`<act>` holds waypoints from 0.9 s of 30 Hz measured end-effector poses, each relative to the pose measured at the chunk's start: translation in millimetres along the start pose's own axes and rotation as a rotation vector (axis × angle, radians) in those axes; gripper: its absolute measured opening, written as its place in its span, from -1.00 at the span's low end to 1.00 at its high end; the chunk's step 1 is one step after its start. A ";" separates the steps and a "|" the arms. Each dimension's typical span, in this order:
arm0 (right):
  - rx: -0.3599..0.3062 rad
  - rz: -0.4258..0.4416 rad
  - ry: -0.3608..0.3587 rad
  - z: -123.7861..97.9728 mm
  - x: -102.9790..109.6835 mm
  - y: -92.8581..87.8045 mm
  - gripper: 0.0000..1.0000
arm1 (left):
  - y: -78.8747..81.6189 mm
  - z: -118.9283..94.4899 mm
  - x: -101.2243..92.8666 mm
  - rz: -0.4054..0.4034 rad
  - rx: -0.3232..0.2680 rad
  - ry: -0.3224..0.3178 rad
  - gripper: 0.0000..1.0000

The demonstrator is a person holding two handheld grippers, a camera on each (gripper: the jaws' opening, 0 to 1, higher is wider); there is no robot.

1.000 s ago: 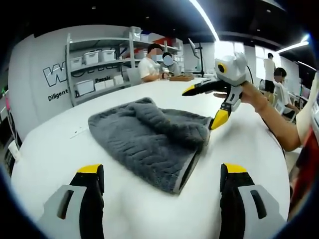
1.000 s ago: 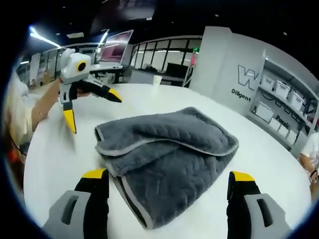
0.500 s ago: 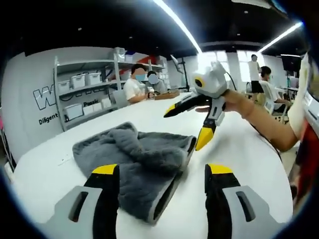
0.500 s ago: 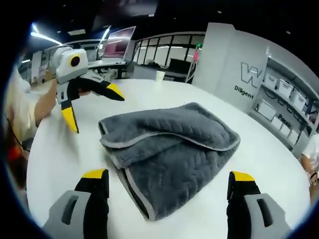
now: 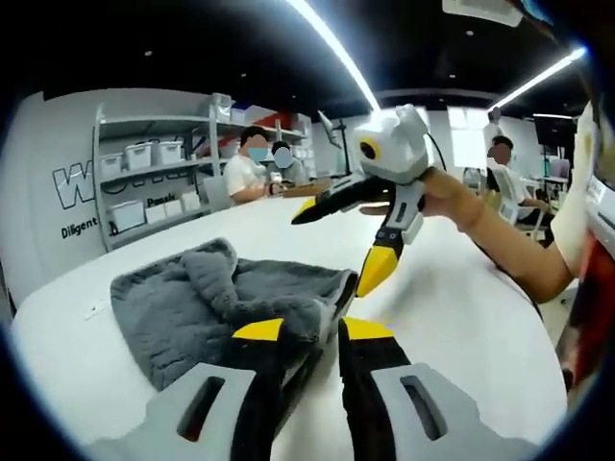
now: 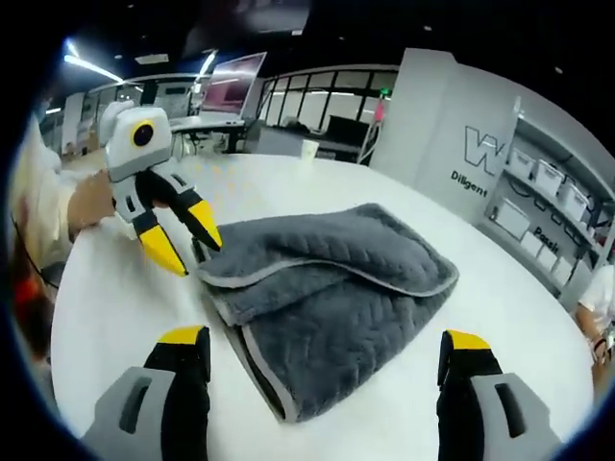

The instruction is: Open the folded towel by lifting each exposed corner and separating the folded layers until the towel lies flat within the target outline without major curled edges

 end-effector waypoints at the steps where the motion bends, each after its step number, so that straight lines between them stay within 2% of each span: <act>1: 0.000 0.000 0.000 -0.1 0.1 0.1 0.98 | -2.5 1.7 -0.8 0.002 0.006 -0.001 -0.66; 6: -0.003 -0.004 -0.002 -0.4 -0.1 0.9 0.97 | -9.8 5.9 -0.7 0.030 0.040 0.017 -0.88; 10: 0.002 -0.007 0.002 -0.2 0.7 0.3 0.97 | -8.2 5.3 -1.4 0.009 0.021 0.006 -0.92; 17: 0.014 -0.009 0.015 2.5 2.8 -1.6 0.97 | 0.2 -5.6 8.3 -0.007 -0.019 0.048 -0.94; 24: 0.039 -0.010 0.030 6.8 3.4 -5.7 0.97 | 2.8 -27.1 31.1 -0.030 -0.028 0.143 -0.94; 27: 0.049 -0.007 0.042 8.4 4.0 -7.5 0.96 | 6.1 -42.5 49.1 -0.054 -0.036 0.226 -0.94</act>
Point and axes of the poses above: the point that each gripper's makers call its tool centre point, and the gripper's own axes: z roughly forward along the fingers, x roughly to its left, y roughly out of its top, the point moved 7 cm from there along -z, roughly backward along the fingers, and after that the axes turned 11 degrees about -x, right-handed, at the moved point
